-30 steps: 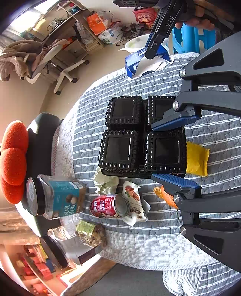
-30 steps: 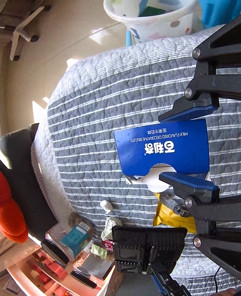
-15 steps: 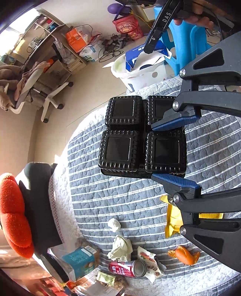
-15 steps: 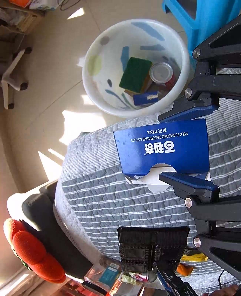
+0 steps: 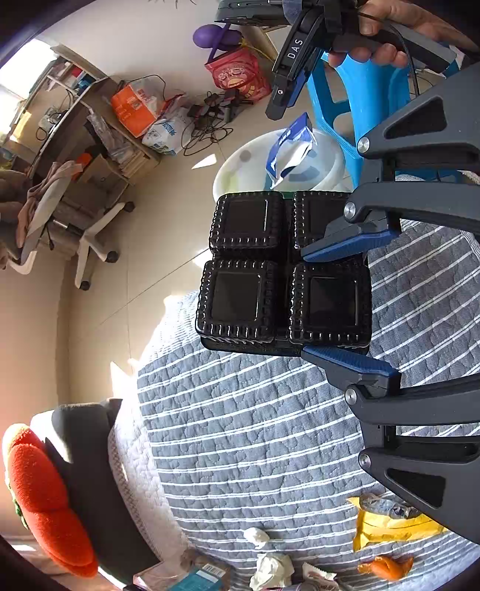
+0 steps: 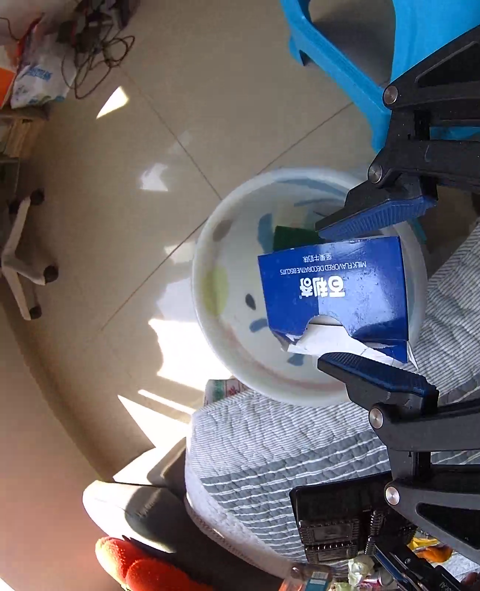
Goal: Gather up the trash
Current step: 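Carry the black trays and blue box to the wastebasket and open the right tool, then open the left tool to drop the black trays into the wastebasket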
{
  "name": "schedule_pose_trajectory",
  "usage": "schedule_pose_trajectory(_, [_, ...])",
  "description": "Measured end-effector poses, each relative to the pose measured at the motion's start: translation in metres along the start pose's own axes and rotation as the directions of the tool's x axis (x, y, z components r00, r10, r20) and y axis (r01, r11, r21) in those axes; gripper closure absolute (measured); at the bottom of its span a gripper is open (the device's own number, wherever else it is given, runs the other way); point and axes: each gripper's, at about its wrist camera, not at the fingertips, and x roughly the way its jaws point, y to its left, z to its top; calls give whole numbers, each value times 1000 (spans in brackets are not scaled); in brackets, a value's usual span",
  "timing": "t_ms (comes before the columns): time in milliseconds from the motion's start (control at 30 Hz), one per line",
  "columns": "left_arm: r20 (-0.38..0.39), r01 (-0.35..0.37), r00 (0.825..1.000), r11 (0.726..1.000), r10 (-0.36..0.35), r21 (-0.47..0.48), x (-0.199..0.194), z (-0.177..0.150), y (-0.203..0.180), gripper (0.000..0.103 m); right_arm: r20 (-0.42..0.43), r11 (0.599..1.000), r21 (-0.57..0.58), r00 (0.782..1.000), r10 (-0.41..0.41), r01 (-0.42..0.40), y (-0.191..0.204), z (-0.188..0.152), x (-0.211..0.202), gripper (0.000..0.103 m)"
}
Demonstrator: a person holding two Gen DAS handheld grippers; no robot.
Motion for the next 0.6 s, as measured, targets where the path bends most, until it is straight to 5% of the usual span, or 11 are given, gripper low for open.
schedule_pose_trajectory(600, [-3, 129, 991, 977, -131, 171, 65, 14, -119, 53, 56, 992, 26, 990, -127, 126, -68, -27, -64, 41])
